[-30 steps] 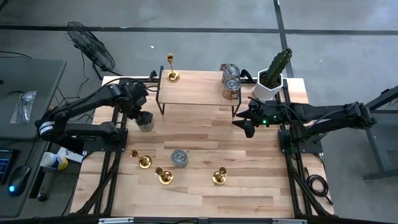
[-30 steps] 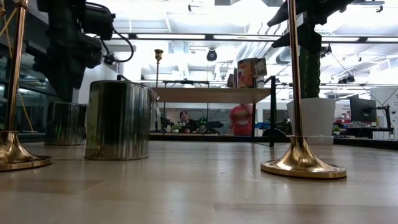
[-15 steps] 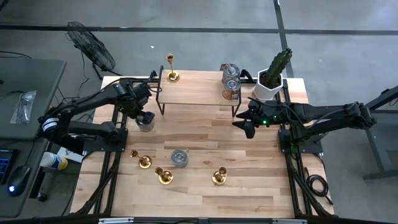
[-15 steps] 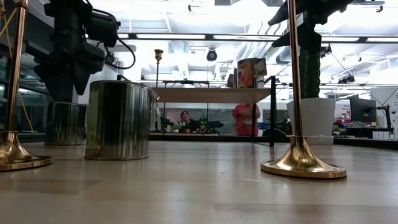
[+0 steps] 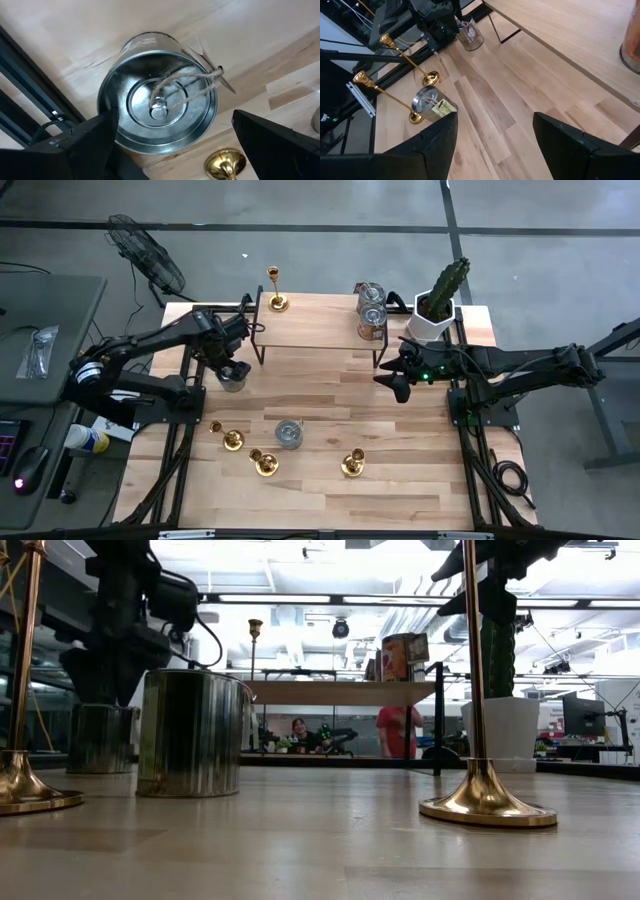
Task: Pick & Place candle stick holders
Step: Put the silver scented candle on the shelf
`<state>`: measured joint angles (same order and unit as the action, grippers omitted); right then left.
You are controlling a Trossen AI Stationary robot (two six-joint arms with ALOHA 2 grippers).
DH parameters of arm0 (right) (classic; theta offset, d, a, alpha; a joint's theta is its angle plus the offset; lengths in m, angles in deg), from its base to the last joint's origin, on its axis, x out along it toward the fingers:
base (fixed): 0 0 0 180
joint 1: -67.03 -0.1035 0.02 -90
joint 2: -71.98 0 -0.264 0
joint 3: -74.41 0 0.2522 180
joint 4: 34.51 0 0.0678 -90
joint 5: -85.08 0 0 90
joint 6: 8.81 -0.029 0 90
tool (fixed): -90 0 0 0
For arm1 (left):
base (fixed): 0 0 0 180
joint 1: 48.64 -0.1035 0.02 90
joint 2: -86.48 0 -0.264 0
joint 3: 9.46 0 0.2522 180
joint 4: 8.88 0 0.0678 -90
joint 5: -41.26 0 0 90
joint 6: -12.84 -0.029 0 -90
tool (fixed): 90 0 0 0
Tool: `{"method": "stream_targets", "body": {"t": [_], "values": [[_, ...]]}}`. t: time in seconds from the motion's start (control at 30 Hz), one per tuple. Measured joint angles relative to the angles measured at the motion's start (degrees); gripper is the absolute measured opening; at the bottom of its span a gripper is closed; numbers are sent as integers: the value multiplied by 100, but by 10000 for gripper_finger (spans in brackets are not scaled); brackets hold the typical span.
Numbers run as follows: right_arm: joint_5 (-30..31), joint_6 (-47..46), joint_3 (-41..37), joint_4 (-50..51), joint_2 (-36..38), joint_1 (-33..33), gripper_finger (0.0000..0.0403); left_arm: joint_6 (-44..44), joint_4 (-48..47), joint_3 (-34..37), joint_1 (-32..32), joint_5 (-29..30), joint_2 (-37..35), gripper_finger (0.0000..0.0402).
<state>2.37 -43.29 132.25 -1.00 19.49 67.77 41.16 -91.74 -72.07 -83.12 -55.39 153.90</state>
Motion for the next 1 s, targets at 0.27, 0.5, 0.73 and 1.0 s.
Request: {"method": "stream_targets", "body": {"t": [0.27, 0.5, 0.73, 1.0], "values": [[2, -15, 0, 39, 0, 2, 252, 45, 29, -5, -7, -322, 0, 384], [22, -13, 0, 37, 0, 2, 252, -113, -606, -527, -2, -98, 4, 384], [24, -4, 0, 37, 0, 2, 252, 27, -863, -940, 0, 312, 15, 384], [4, -34, 0, 35, 0, 2, 252, -93, -857, -940, 0, 434, 352, 384]]}}
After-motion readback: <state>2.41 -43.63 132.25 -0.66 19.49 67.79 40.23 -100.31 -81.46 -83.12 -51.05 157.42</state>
